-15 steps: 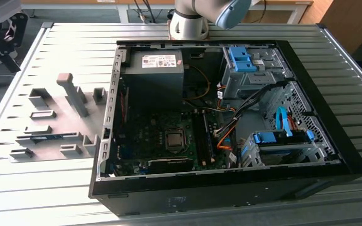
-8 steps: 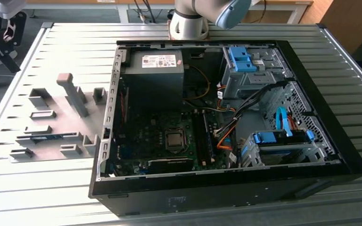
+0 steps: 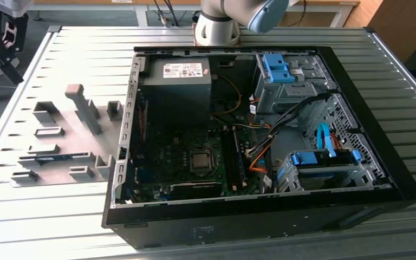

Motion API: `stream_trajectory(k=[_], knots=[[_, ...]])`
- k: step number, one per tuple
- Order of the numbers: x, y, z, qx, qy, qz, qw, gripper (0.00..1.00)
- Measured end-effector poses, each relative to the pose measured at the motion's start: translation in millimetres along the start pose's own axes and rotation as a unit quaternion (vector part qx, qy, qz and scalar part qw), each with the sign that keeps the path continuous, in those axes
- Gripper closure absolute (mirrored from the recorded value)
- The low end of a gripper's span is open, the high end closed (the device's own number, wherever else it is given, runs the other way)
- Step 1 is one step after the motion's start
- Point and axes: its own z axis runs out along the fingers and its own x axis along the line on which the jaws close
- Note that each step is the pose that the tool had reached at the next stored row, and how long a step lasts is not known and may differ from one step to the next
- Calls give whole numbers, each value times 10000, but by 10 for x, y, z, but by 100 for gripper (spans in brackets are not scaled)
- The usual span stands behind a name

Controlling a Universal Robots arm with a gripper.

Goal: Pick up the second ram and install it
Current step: 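Pick up the second ram and move it above second insertion slot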

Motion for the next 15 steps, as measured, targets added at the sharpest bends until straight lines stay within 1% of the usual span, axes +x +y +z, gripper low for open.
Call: stream_trajectory(k=[2,4,6,8,10,12,15], knots=[[1,1,3,-3,5,-151,9999,89],[8,9,9,-4,7,-245,9997,89],[28,33,12,2,4,-266,9996,89],[56,69,18,23,-12,-268,9996,89],[66,78,30,28,-17,-318,9995,89],[67,78,42,25,-10,-472,9989,89],[67,77,65,20,-4,-735,9973,89]])
